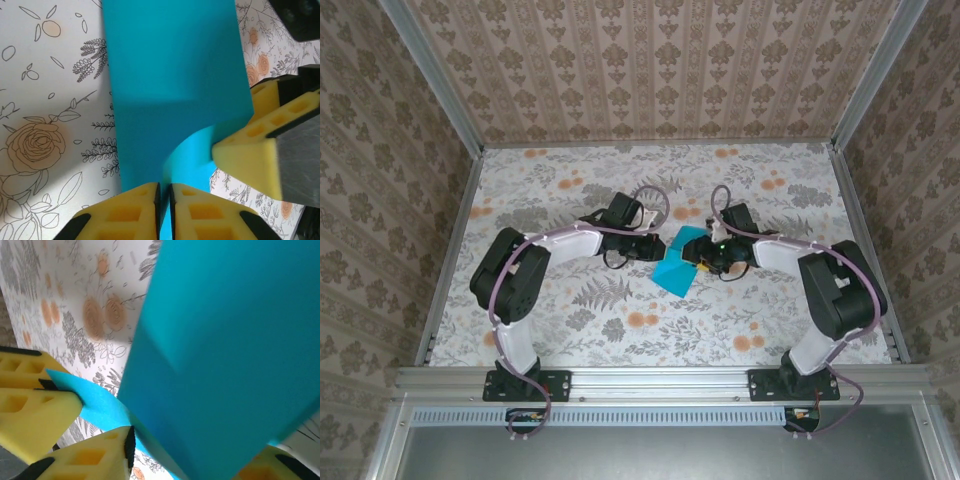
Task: Fold a paper plane with a square sheet of paper (fold left side to right side)
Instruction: Turn over the paper at the center of the table.
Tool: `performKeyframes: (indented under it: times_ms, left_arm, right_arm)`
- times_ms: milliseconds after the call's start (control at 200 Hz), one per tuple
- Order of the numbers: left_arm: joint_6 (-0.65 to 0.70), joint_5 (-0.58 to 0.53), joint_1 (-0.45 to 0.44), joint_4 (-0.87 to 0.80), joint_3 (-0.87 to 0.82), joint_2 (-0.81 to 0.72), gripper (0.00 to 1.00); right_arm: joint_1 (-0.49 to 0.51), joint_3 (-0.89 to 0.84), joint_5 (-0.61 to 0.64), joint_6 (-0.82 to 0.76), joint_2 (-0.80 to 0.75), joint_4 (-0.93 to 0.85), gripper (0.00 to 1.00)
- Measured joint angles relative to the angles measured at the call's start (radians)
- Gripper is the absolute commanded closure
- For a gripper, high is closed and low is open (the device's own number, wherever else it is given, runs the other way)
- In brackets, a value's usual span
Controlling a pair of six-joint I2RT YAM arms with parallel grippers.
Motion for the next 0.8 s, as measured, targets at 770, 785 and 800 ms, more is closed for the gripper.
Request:
performKeyframes:
  times_ms: [770,785,800]
  left_arm:
    - [-0.355,0.283,0.291,0.435,-0.301,-0.591,0.0]
    - [-0.364,0.29,0.29,0.447,-0.301,-0.593,0.0]
    - [-0.37,0.297,0.289,0.459,-0.301,-0.594,0.0]
  right_arm:
    - [-0.073,0.133,-0.319,-0.119,-0.282,0.229,0.98]
    - [-0.07,0.142,-0.33,-0.12,-0.283,0.233,0.98]
    - [-0.068,0.15,-0.336,-0.12,-0.285,0.235,0.97]
